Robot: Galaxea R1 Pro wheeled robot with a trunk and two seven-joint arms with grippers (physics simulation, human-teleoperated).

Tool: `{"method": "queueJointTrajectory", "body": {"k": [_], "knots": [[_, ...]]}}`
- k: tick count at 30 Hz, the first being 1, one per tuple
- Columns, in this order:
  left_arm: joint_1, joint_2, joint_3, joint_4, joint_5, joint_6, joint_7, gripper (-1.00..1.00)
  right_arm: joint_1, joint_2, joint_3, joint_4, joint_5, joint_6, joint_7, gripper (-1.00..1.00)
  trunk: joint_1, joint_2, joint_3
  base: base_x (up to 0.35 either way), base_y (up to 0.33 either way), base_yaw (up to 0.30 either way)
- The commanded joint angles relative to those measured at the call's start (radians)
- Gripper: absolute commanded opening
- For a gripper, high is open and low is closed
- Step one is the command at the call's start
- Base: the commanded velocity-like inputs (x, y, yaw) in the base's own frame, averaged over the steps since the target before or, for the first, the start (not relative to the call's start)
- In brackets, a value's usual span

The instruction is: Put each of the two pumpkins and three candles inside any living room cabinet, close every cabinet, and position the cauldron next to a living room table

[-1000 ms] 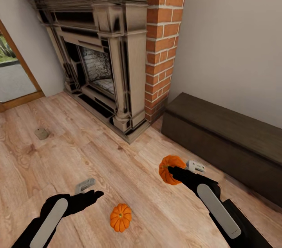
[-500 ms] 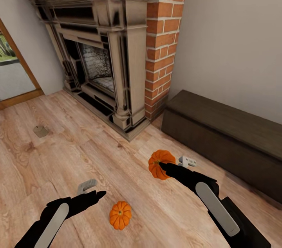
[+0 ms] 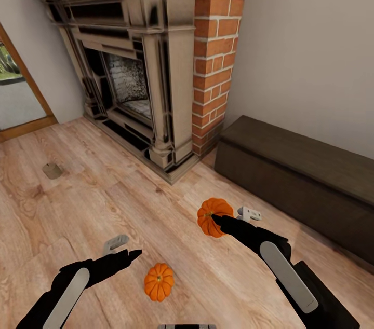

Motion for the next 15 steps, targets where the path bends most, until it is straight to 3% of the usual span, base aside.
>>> {"method": "queueJointTrajectory", "body": {"k": [1, 15], "knots": [[0.000, 0.001, -0.001, -0.001, 0.004, 0.003, 0.003, 1.00, -0.001, -0.001, 0.002, -0.002, -0.010, -0.002, -0.011, -1.00, 0.004, -0.008, -0.004, 0.000, 0.000, 0.000], [0.000, 0.001, -0.001, -0.001, 0.004, 0.003, 0.002, 1.00, -0.001, -0.001, 0.002, 0.001, -0.011, -0.004, -0.011, -1.00, 0.057, -0.106, -0.048, 0.000, 0.000, 0.000]]}}
